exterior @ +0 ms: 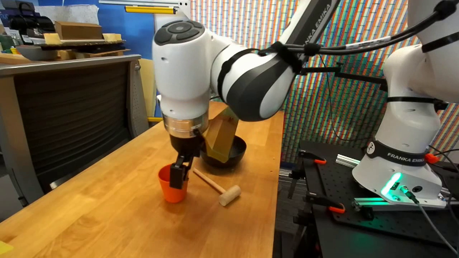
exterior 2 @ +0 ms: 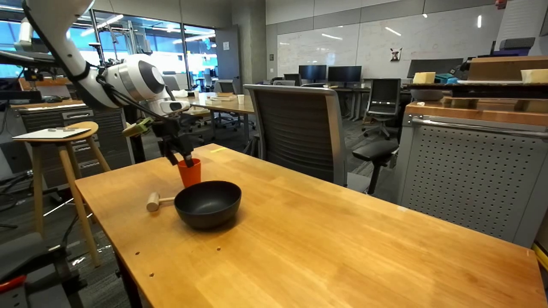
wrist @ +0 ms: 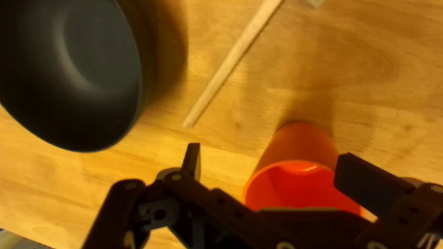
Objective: Put the orange cup in the black bowl
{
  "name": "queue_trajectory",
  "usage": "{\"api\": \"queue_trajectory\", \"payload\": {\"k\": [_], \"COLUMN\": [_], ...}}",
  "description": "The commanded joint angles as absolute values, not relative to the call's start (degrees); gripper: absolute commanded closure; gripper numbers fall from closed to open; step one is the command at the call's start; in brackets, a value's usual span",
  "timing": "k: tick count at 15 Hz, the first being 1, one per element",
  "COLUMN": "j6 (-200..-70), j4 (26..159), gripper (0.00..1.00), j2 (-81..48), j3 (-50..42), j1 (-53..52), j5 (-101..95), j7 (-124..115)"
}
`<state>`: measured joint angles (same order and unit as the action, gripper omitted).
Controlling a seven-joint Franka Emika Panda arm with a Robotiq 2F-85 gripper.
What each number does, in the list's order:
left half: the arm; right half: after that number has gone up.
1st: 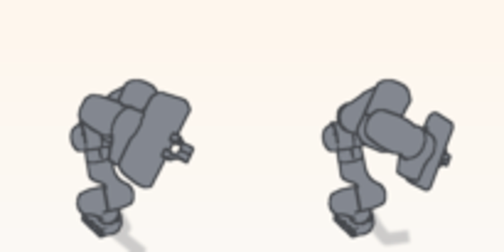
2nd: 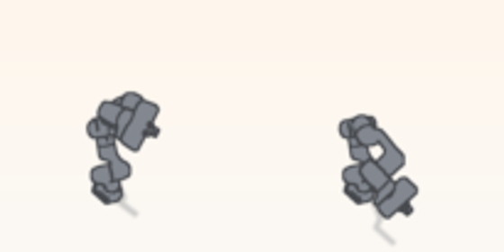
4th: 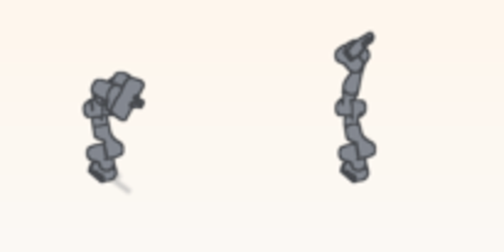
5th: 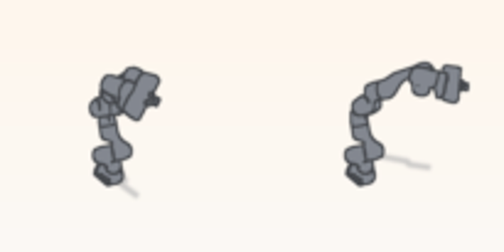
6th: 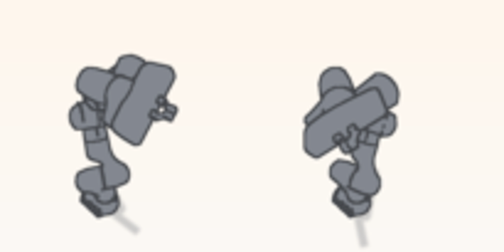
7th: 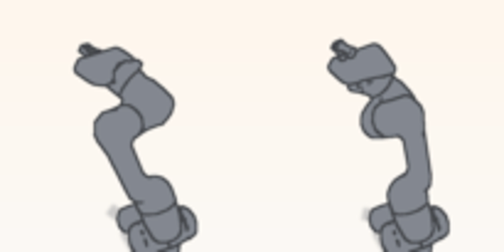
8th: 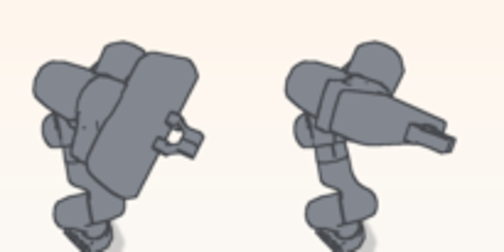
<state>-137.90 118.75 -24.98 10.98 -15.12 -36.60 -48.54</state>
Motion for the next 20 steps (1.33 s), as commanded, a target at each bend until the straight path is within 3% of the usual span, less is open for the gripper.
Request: {"api": "queue_trajectory", "payload": {"k": [1, 8, 9, 10, 13, 20], "j6": [-134.02, -131.19, -130.49, -129.52, -125.73, -124.2], "j4": [107.28, 102.52, 102.79, 103.29, 104.41, 114.28], "gripper": [0.0, 0.0, 0.25, 0.26, 0.47, 0.47], "j2": [-32.59, -36.07, -36.11, -35.98, -35.41, -22.92], "j3": [7.8, 5.13, 4.96, 4.81, 4.39, 4.14], "j1": [-20.75, -23.62, -23.44, -23.4, -23.55, -23.73], "j5": [-34.73, -31.19, -29.94, -28.69, -25.35, -23.45], "j7": [-46.37, -44.0, -43.88, -43.72, -44.16, -48.17]}}
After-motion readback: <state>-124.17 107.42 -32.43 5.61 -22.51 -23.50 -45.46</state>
